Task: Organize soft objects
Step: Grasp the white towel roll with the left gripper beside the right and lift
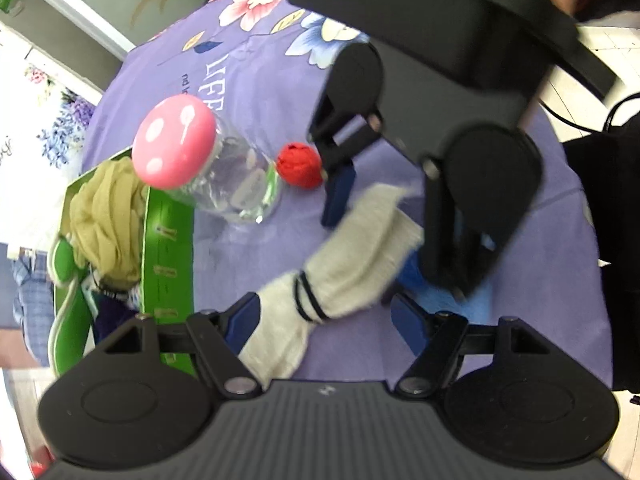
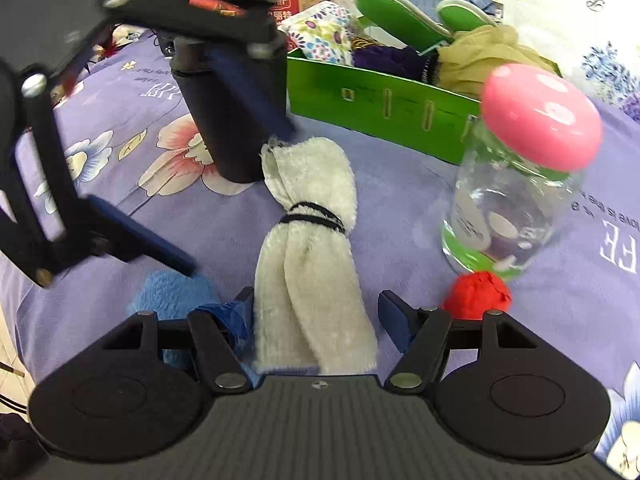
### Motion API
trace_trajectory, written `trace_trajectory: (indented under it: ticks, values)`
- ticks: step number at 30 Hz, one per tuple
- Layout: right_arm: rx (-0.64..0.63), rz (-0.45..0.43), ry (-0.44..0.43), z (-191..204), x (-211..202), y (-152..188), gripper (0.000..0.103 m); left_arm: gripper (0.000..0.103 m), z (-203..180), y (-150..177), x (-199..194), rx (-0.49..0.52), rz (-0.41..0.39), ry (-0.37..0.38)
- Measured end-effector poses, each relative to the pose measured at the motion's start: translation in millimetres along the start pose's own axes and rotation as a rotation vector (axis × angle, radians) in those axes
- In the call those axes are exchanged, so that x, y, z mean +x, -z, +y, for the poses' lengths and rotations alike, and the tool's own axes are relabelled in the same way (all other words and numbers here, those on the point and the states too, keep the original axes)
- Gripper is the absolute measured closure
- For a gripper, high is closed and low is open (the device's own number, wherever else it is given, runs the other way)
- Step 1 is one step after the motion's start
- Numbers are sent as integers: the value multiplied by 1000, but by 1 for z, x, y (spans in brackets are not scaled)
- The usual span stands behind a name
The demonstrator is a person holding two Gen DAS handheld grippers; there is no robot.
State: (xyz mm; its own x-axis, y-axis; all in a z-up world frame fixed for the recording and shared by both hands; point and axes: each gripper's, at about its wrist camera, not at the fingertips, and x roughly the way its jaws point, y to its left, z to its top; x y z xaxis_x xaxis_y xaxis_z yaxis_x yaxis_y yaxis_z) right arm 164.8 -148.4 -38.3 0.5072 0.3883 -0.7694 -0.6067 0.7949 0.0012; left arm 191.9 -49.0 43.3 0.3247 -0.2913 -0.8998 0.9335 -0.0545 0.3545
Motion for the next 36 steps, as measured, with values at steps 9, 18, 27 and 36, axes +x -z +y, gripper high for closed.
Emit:
trace_trajectory:
  ticks: [9, 18, 27, 36]
  values:
    - [31, -32, -18, -4, 12, 3, 45, 29, 15, -7, 39, 33, 114, 47]
    - [9, -24, -29, 2, 14, -1, 40, 28, 5, -7, 57, 128, 178, -11]
    - [-40, -79, -89, -8, 7, 11, 81, 53, 24, -3, 70, 1, 123, 76]
    - [-118, -162, -39, 5, -41, 13, 94, 60, 12, -11, 27, -128, 2, -12]
